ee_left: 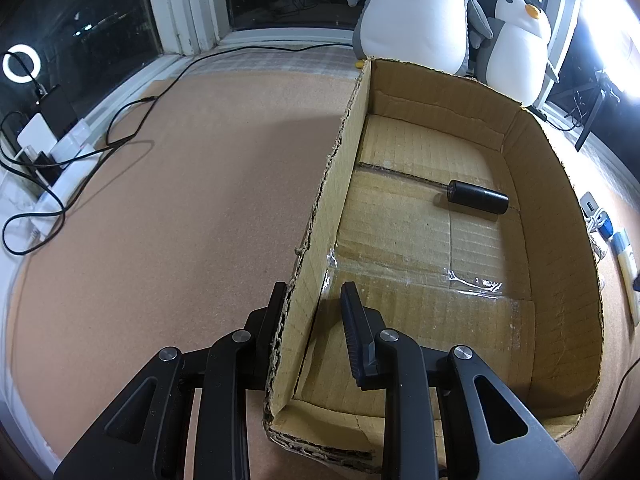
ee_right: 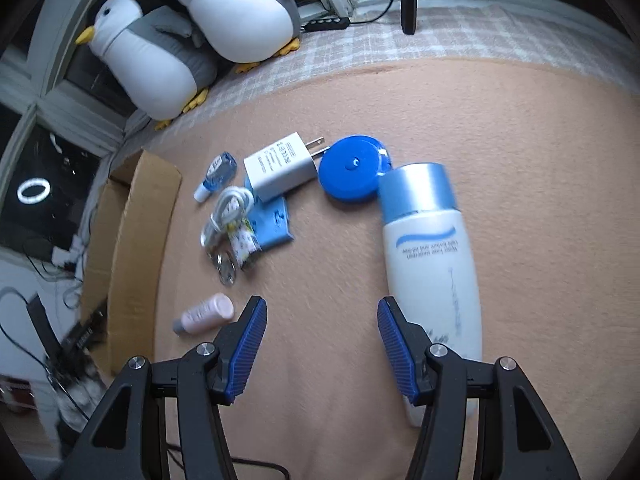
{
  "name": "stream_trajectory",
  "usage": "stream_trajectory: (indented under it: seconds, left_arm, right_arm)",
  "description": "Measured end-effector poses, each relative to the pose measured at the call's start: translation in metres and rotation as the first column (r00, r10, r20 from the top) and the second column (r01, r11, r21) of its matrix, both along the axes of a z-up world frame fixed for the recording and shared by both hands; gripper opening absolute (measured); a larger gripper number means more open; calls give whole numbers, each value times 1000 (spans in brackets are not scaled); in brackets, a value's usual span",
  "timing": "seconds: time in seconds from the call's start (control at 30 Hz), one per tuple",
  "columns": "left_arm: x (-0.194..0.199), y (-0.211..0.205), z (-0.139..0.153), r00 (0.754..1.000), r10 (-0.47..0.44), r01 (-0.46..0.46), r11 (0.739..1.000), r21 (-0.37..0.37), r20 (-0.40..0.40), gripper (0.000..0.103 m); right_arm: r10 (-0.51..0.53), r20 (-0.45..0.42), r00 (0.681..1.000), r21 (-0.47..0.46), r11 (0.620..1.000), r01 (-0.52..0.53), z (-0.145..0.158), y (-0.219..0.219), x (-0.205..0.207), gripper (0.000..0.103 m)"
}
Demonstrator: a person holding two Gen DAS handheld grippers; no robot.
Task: Organize rigid objects
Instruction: 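Move the right gripper back toward the white AQUA bottle, then grasp the white AQUA sunscreen bottle with the right gripper, then carry the AQUA bottle into the box and release it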
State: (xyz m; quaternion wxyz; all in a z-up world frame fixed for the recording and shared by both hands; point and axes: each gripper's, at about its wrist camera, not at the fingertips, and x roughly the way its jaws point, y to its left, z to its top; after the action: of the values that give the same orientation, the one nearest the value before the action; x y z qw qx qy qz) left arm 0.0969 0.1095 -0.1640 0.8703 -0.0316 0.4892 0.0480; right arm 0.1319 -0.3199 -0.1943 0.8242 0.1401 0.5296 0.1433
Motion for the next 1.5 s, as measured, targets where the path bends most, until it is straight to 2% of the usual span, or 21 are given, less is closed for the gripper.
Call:
stream_trajectory:
  seconds: [0.1,0.2,0.27,0.33,0.5,0.67,0.97,1.03,1.1,1.23,1.27,1.3,1.5]
  left_arm:
    - [0,0,0,1000,1,-1,1000,0,-3,25]
    - [0,-1,0,1000,-2,2,1000,5,-5,25]
    - [1,-1,0,1000,-4,4,1000,9,-6,25]
    - [1,-2,0,1000,-3,3,1000,12,-7,25]
    - [1,-4,0,1000,4,-4,1000,13,-9,25]
    - [2,-5,1,1000,11,-11,1000,17,-11,25]
    - [3,-7,1,1000,15,-15,1000,25,-13,25]
    - [3,-7,1,1000,15,-15,1000,26,-13,25]
    - [3,-7,1,1000,15,-15,1000,26,-13,25]
    - [3,-7,1,1000,16,-16,1000,26,-13,25]
    - [3,-7,1,1000,16,-16,1000,25,-12,25]
    - [3,-7,1,1000,17,-17,1000,25,-12,25]
    - [3,-7,1,1000,18,-18,1000,25,-11,25]
  right_arm:
    - [2,141,990,-63,998,7,10,0,-31,54]
    - [-16,295,955,-148,987,63,13,-1,-56,65]
    - [-21,360,933,-189,977,95,14,-2,-65,69]
    - [-13,391,920,-238,964,115,10,-5,-68,78]
    - [-15,360,933,-275,954,121,-4,-19,-52,80]
    - [34,321,947,-317,946,73,-17,-15,-31,80]
    - [60,293,954,-348,936,48,-23,-11,-7,79]
    - [64,289,955,-348,937,42,-25,-10,-6,76]
    - [66,274,959,-352,935,36,-30,-8,-5,65]
    - [70,291,954,-351,935,38,-28,-6,-8,56]
    - [68,291,954,-347,937,39,-28,-6,-9,48]
    - [65,290,955,-345,938,41,-27,-7,-8,45]
    - [50,278,959,-328,944,46,-25,-8,-9,44]
